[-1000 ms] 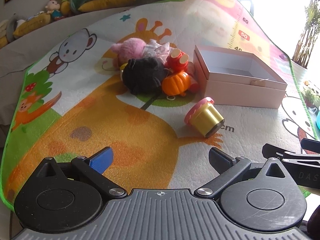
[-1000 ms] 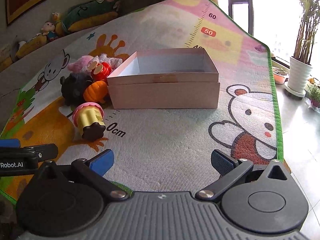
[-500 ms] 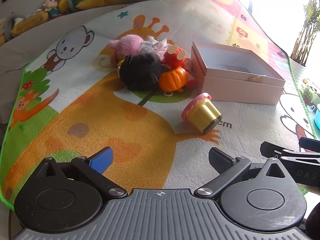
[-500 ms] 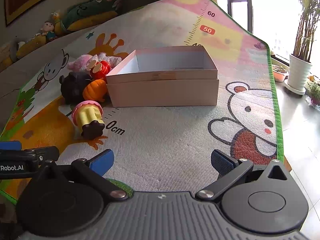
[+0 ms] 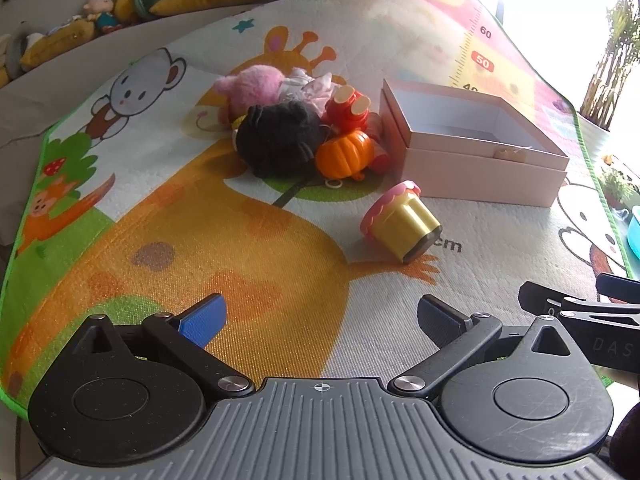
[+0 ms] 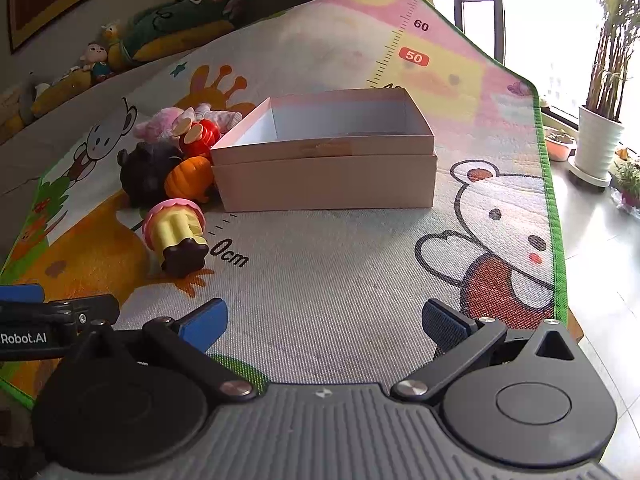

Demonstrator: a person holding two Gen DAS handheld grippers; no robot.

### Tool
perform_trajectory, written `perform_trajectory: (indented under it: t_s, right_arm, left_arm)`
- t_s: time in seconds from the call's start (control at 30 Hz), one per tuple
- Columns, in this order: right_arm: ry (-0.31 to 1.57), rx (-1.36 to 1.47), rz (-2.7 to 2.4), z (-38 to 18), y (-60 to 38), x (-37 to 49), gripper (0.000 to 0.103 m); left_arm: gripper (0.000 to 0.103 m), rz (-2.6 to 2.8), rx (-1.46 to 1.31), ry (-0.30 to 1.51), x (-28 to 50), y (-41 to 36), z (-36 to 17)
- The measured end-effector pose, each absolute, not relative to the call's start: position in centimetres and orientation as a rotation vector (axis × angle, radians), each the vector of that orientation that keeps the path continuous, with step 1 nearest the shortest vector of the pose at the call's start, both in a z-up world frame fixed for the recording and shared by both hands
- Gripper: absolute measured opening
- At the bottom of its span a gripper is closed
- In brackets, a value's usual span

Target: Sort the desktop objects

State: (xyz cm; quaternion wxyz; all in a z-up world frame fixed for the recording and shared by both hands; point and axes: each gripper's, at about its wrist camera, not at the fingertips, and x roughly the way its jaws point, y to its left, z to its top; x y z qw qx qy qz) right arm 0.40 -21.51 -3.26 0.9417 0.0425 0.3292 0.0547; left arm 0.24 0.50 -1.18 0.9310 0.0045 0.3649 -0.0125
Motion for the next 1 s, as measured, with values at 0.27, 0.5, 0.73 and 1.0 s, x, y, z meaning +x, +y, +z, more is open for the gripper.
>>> perform_trajectory:
  t_s: [0.27, 0.5, 0.73, 1.0]
  right_arm:
    - [0.677, 0.090, 0.111, -3.35, -21.56, 0.45, 0.103]
    - [0.679, 0.091, 0.109, -3.33, -21.50, 0.32, 0.103]
    - [0.678, 0.091, 0.109, -3.34, -21.51, 0.32, 0.103]
    - [0.677, 0.090, 0.109, -3.32, -21.57, 0.38, 0.103]
  left_arm:
    - [0.103, -0.029, 0.009, 0.750, 0.19, 0.46, -1.23]
    - [0.103, -0.031, 0.010, 0.750, 0.13, 0.45, -1.24]
    - [0.103, -0.032, 0.010, 0.751, 0.12, 0.44, -1.26]
    - [0.103, -0.033, 0.010, 0.751, 0.07, 0.44, -1.22]
